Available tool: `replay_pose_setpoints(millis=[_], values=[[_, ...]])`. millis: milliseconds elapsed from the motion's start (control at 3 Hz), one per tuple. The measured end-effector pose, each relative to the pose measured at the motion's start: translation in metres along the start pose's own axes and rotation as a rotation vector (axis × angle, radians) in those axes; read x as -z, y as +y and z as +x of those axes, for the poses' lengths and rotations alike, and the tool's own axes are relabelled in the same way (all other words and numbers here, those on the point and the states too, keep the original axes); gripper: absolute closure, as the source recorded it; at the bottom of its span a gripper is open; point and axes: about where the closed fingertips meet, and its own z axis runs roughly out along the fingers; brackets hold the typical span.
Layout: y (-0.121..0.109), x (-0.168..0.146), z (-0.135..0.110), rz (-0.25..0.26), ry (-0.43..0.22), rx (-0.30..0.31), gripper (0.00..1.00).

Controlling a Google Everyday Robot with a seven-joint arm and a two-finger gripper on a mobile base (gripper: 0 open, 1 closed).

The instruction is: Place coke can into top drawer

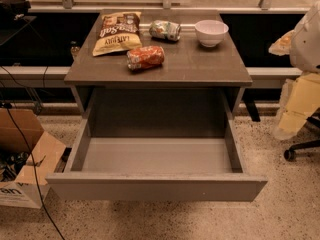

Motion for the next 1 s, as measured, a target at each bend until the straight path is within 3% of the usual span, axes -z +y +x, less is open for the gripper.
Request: replay_pose_setpoints(millis=[333, 667, 1000], values=[[0.0, 0.0, 0.0, 0.0, 0.0, 0.0, 0.0], [-0.013, -0.004, -0.018, 0.02, 0.002, 0.041, 0.0], [-0.035, -0.021, -0.054, 0.032, -0.013, 0.125, 0.0]])
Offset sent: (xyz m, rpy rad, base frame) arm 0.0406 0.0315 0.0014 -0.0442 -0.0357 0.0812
